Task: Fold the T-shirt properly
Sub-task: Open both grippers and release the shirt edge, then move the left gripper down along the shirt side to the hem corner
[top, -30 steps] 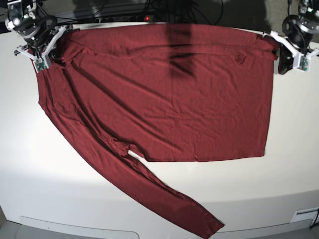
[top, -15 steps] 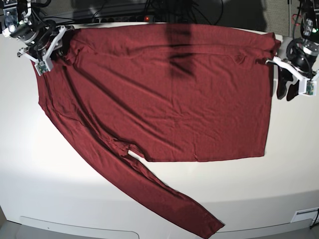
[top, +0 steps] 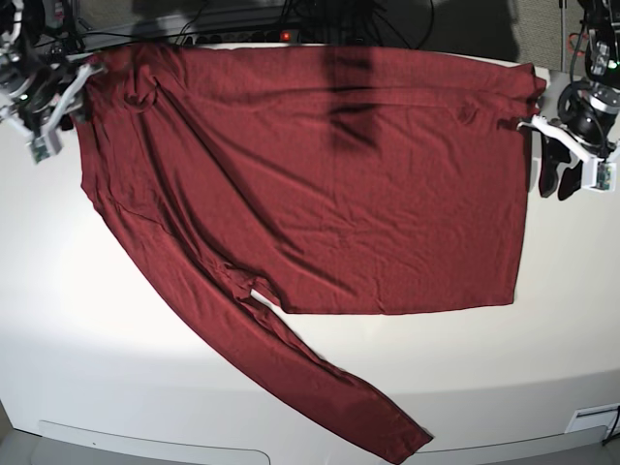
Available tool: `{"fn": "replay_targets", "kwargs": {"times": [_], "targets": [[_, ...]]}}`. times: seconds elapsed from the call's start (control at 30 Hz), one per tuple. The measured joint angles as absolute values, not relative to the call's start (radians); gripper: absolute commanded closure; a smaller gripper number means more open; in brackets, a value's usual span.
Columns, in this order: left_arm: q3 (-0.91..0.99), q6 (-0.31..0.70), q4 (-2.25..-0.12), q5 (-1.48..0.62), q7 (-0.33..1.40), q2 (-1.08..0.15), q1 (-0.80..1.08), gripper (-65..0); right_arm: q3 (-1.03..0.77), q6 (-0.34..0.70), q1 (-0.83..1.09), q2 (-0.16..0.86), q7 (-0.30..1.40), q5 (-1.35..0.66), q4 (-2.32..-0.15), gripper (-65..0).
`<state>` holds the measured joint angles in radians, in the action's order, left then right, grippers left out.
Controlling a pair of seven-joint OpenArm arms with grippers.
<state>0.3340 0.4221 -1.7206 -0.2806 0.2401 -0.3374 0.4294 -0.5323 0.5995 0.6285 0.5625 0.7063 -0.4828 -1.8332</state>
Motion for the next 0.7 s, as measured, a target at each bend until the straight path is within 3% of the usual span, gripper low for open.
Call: {"fn": "replay_targets", "kwargs": {"times": [0.33, 0.47, 0.6, 0.7], "targets": [[0.334, 0.423, -1.658, -0.285, 0.241, -0.336, 0.342, -16.8, -0.570, 0.603, 0.480, 0.560, 0.675, -0.601, -1.835, -21.1], [0.336, 0.436, -1.502, -0.332, 0.241, -0.336, 0.212, -16.8, -0.521, 0.603, 0.395, 0.560, 0.717, -0.602, -1.829, -21.1], [0.335, 0.564, -1.296, -0.339, 0.293, -0.334, 0.047, -16.8, -0.458, 0.603, 0.329, 0.560, 0.768, -0.602, -1.796, -21.1], [0.334, 0.585, -1.123, -0.339, 0.319, -0.332, -0.082, -16.8, -0.422, 0.603, 0.301, 0.560, 0.769, -0.604, -1.765, -21.1]]}}
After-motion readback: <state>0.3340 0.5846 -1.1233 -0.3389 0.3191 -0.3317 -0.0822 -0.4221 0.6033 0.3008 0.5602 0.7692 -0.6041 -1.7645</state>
